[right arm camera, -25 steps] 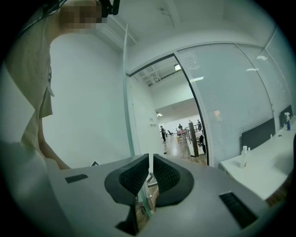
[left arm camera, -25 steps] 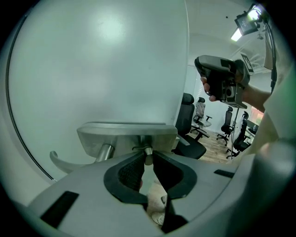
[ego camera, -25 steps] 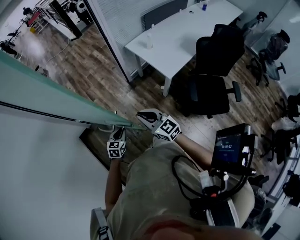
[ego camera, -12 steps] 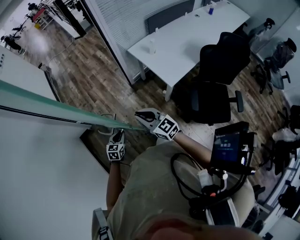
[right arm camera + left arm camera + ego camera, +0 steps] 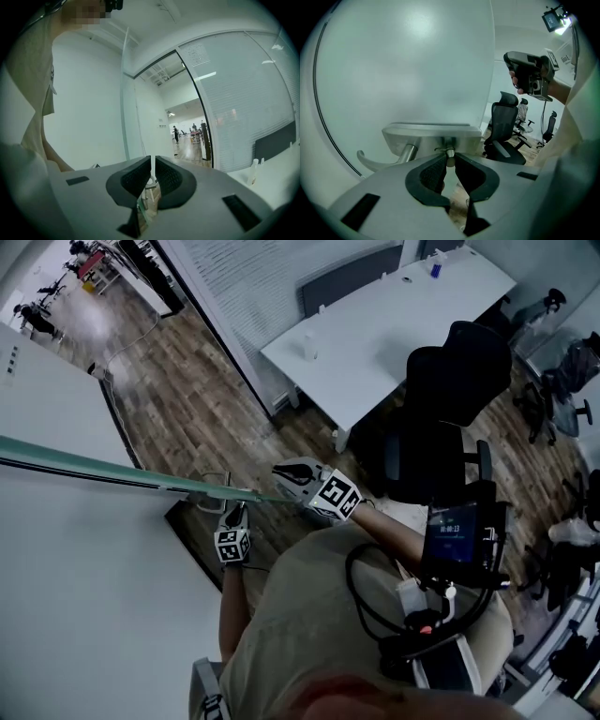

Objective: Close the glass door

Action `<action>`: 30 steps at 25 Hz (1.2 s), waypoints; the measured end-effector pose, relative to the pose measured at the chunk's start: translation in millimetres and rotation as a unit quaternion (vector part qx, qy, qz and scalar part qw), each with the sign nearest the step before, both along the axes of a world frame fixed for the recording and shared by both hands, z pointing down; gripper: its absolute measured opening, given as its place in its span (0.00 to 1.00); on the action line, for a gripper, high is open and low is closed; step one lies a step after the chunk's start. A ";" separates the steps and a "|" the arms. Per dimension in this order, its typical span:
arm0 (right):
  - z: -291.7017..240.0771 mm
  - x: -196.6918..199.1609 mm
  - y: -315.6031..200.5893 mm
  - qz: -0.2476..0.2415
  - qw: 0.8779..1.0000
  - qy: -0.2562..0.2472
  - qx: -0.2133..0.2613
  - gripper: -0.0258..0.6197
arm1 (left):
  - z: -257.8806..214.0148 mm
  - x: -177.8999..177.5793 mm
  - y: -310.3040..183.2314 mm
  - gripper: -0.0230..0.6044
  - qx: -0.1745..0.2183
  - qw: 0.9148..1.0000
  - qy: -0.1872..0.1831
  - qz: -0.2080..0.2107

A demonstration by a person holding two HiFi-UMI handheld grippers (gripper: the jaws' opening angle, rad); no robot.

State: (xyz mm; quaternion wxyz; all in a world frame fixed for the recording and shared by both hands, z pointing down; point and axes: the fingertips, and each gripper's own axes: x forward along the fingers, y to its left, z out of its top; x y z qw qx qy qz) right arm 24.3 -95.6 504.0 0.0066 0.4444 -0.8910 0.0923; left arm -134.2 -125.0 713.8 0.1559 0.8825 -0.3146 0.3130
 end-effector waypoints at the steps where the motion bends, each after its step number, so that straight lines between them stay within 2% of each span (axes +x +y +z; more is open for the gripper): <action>1: 0.4 2.7 -1.9 -0.003 1.000 -0.001 0.000 0.07 | -0.8 2.7 -3.0 0.15 0.001 1.000 -0.001 -0.004; 9: 3.1 25.2 -4.4 -0.020 1.000 -0.005 0.001 0.07 | -0.7 19.5 -22.9 0.15 0.007 0.999 -0.007 -0.035; 17: 13.9 56.4 2.5 -0.027 1.000 0.000 -0.006 0.07 | -0.4 34.3 -43.2 0.15 0.018 0.999 -0.024 -0.046; 25: 14.6 79.9 5.7 -0.019 1.000 -0.015 -0.014 0.07 | -2.7 48.9 -55.4 0.15 0.017 0.997 -0.031 -0.069; 27: 8.3 83.0 -1.6 -0.018 1.000 -0.015 -0.009 0.07 | -9.4 54.6 -68.5 0.15 0.028 0.997 -0.038 -0.061; 30: 1.7 88.1 -13.0 -0.015 1.000 -0.014 0.002 0.07 | -21.5 67.6 -90.2 0.15 0.068 0.996 -0.048 -0.038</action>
